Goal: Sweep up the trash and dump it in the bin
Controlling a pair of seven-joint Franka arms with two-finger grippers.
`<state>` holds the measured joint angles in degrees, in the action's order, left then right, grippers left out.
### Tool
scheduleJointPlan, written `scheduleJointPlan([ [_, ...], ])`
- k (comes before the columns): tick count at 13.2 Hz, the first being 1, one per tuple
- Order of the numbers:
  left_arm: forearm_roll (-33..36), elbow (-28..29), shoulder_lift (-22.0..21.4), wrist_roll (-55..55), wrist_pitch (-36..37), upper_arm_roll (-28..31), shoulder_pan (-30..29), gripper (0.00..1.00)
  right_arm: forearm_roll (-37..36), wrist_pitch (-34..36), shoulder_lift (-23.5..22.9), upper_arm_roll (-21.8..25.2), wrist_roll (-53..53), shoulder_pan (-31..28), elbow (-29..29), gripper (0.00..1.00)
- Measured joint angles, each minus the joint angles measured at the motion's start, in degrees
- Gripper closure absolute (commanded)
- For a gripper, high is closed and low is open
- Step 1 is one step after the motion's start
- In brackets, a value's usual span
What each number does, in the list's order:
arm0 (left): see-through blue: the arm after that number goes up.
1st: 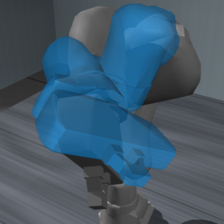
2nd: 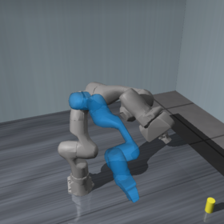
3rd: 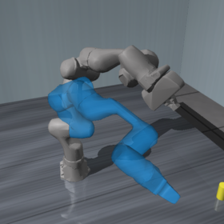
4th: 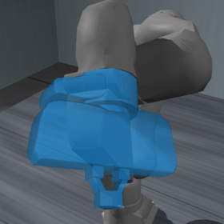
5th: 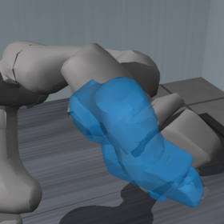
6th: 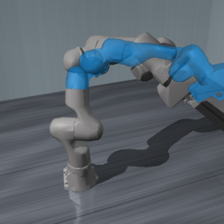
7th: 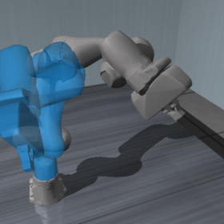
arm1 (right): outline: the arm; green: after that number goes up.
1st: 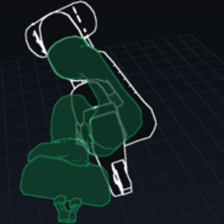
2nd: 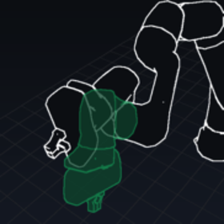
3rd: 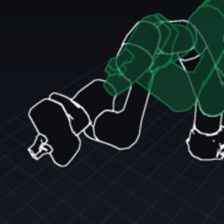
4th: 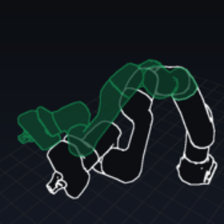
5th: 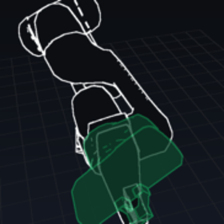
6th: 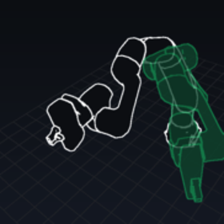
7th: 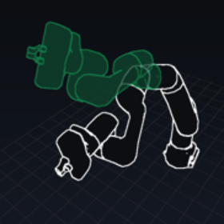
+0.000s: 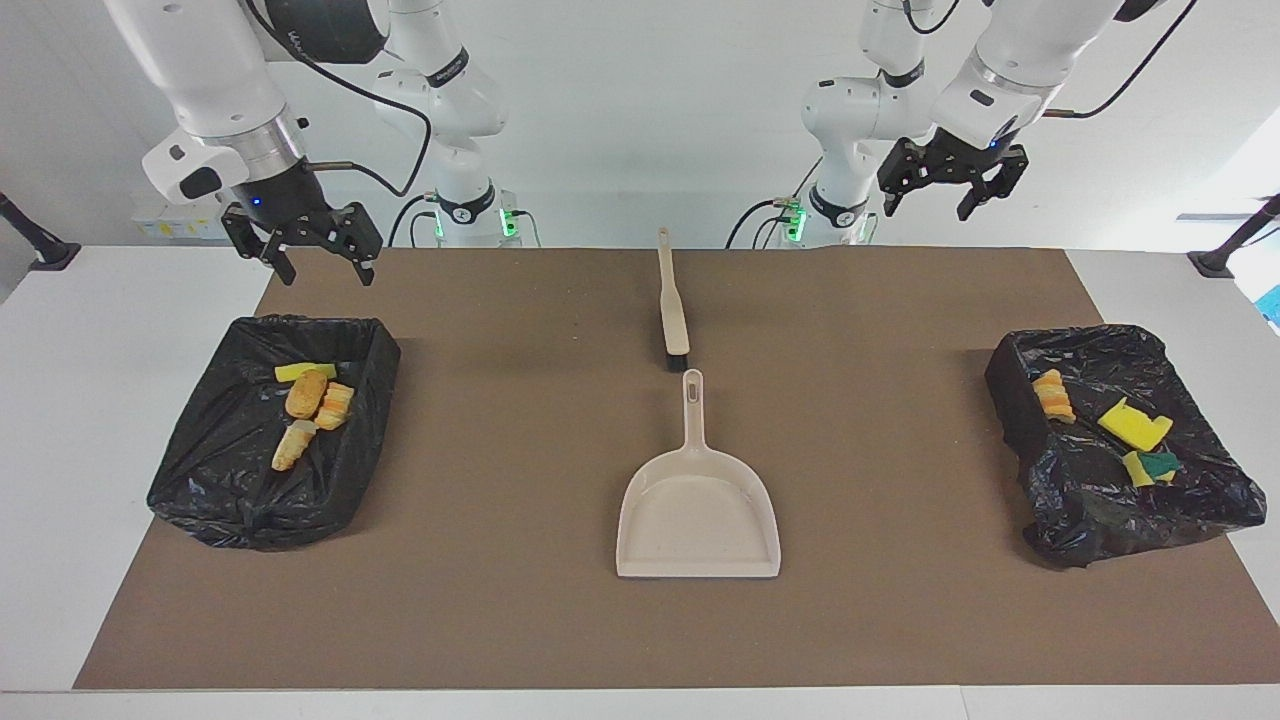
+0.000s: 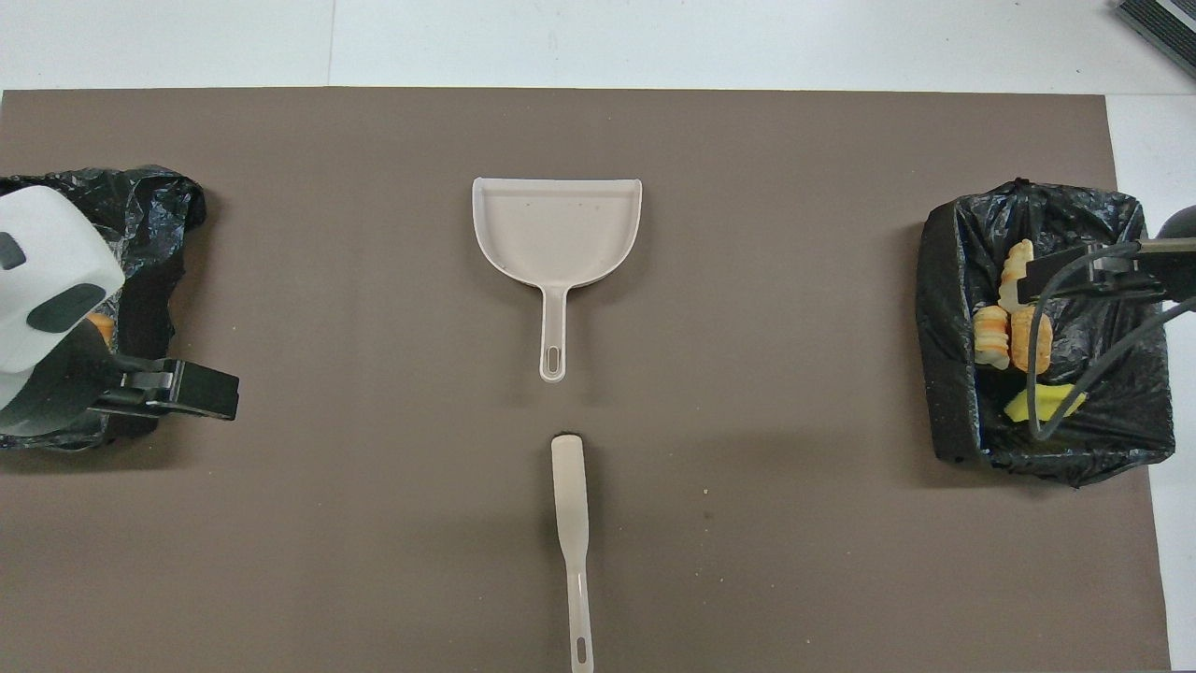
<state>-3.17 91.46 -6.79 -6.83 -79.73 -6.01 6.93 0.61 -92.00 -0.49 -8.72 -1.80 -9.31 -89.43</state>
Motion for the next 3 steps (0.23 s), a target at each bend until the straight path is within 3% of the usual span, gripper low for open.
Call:
scheduleJointPlan([
  [3,0.0,0.1,0.0,0.0,-1.4,0.2,-0.5,0.0,0.0,0.0,0.0,0.0,0.0,0.0,0.0,0.0],
])
